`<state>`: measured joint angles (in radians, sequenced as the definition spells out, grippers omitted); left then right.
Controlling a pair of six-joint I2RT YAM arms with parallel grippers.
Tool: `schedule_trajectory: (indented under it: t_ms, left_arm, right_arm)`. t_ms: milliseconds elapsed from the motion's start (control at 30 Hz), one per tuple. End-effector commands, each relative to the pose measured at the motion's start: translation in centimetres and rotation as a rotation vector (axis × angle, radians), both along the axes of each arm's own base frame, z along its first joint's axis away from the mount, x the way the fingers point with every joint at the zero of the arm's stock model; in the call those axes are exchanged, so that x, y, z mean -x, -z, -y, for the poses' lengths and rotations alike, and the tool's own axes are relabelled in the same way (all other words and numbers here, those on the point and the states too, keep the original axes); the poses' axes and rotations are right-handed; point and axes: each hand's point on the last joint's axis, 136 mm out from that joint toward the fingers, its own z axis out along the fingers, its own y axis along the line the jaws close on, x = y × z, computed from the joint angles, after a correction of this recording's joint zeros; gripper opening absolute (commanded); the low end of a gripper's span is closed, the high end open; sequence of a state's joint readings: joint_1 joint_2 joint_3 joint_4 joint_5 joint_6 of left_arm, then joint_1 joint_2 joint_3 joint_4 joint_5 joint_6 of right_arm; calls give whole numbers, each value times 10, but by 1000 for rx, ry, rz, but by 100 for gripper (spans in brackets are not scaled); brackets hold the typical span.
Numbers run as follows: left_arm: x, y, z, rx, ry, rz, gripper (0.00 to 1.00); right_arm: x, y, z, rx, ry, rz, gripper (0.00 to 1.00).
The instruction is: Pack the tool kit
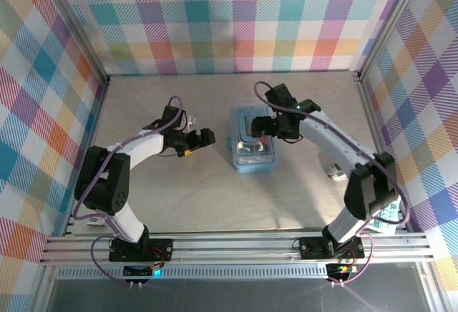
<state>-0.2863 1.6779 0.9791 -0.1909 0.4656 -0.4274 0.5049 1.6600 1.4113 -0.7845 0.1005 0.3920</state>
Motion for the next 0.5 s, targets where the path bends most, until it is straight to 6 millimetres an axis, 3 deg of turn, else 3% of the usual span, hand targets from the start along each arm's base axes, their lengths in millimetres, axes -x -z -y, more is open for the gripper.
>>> schedule_trajectory:
  t_ms: [0,100,200,300,467]
  left_arm:
    - [-22,-36,23,163,45,230,100]
    - [-20,-33,17,82,74,360,99]
    - [-6,-29,18,-150,195,501,100]
    - [3,-15,17,-369,309,508,100]
    - [11,-2,43,-434,432,558,100]
  right_arm:
    - [-21,-3,-26,-131,-141,6,99]
    - [-35,5,-30,-168,-165,-24,99]
    - [-44,10,-32,-181,-191,-51,99]
    - [-51,13,-33,-187,-218,-68,99]
    - [-56,15,-40,-196,-263,-87,99]
